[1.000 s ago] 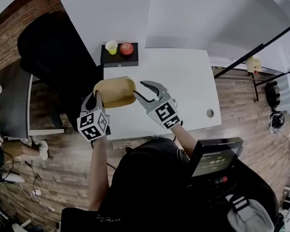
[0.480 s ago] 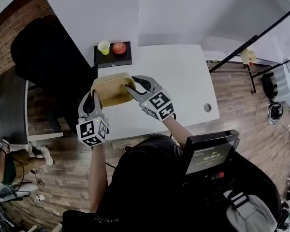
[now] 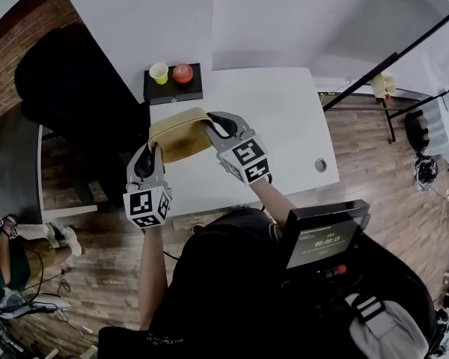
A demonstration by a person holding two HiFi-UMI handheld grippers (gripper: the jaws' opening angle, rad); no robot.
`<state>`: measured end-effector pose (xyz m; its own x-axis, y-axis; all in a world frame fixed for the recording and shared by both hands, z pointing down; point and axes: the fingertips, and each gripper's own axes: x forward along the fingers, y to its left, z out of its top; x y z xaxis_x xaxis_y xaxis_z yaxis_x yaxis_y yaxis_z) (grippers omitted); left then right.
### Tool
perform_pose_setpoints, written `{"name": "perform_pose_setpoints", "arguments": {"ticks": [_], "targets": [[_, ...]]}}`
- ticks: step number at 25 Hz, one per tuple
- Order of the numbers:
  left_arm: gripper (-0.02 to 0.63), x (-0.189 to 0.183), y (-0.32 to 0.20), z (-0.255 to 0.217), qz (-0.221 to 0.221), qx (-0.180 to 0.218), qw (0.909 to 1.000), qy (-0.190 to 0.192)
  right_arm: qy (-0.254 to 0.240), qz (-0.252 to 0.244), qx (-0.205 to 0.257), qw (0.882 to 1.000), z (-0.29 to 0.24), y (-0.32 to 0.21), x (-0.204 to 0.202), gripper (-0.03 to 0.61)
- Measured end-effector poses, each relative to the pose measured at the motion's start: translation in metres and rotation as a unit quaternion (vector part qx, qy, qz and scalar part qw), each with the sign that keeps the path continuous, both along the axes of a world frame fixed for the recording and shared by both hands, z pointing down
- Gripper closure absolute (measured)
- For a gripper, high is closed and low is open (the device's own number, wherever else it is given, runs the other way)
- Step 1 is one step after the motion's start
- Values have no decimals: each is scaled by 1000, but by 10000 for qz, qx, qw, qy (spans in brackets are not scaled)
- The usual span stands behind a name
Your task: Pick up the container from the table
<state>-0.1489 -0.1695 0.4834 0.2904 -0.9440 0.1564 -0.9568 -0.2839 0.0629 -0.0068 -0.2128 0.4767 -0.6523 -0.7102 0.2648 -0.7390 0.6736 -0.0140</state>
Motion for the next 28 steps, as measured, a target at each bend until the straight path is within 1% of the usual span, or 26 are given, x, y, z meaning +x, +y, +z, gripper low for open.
{"name": "perform_pose_setpoints", "arguments": {"ticks": [4, 10, 16, 19, 24, 28], "targets": [[552, 1, 2, 0, -13, 57, 9999, -95, -187, 60, 87, 9998, -12, 2, 1, 517], [551, 3, 0, -11, -76, 281, 9995, -88, -371, 195, 191, 9989, -30, 3, 2, 520], [551, 6, -3, -25, -76, 495, 9985, -229, -557, 117, 279, 9980, -41, 8, 2, 523], [551, 6, -1, -31, -64, 603, 9979, -207, -606, 31, 463, 9971, -48, 12, 2, 518], [551, 4, 0, -39, -114, 706, 9973, -155, -524, -71, 874, 9948, -57, 19, 3, 511], [552, 2, 0, -41, -176, 660, 9975, -170, -373, -83, 1167, 9924, -65, 22, 0, 506]]}}
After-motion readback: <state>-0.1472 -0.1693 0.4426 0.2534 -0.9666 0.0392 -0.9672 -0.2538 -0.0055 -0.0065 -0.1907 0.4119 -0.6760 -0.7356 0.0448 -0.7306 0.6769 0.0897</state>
